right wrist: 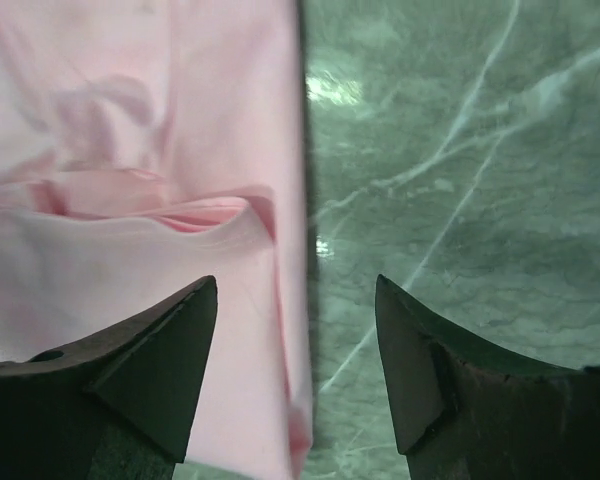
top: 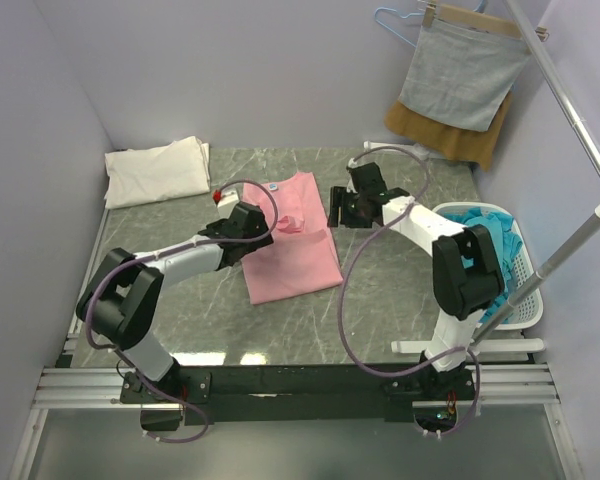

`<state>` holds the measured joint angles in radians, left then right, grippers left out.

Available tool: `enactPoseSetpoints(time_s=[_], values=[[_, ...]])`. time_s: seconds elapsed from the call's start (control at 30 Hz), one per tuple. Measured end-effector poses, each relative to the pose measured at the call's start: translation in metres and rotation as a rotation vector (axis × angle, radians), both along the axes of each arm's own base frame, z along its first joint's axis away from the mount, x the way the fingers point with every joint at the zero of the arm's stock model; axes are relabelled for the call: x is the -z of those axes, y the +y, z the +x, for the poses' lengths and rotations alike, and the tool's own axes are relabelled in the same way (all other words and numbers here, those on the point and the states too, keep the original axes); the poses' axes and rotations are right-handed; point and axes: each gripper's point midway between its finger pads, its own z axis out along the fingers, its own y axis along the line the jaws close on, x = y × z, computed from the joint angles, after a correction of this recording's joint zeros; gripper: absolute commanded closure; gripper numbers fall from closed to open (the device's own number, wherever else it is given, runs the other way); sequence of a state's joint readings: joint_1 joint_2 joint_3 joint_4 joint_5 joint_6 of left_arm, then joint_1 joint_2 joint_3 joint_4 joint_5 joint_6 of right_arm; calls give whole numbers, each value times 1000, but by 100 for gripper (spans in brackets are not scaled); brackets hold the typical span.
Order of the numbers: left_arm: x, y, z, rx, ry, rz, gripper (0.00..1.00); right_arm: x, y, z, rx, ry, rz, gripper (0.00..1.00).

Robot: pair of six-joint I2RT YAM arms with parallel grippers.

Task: Fold and stack the t-shirts
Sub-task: Fold the folded rectangular tshirt in 1/3 of the way

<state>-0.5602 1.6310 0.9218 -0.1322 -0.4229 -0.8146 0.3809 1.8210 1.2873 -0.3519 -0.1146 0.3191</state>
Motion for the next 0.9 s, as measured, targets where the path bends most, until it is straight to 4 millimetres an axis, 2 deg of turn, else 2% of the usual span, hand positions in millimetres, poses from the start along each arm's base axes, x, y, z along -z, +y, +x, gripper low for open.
enactPoseSetpoints(time_s=[0.17,0.23,0.37,0.47,0.6,0.8,0.9], values=[[-29,-12,1,52,-51,-60,1,-38,13,-3,-47,-62,84,29],[-37,-17,-1,77,-61,-83,1,-40,20,-7,-77,-54,115,30],[-47,-22,-7,108,-74,-119,0,-31,41,-22,-158,9,174,31],[-39,-19,-14,111,-56,-115,1,-15,55,-35,-208,76,196,31],[-24,-13,-23,100,-22,-101,1,0,63,-44,-237,127,200,31],[-22,-11,-20,78,-32,-99,1,4,60,-36,-237,115,166,31],[-18,-10,-15,68,-41,-93,1,14,59,-29,-228,117,138,31]])
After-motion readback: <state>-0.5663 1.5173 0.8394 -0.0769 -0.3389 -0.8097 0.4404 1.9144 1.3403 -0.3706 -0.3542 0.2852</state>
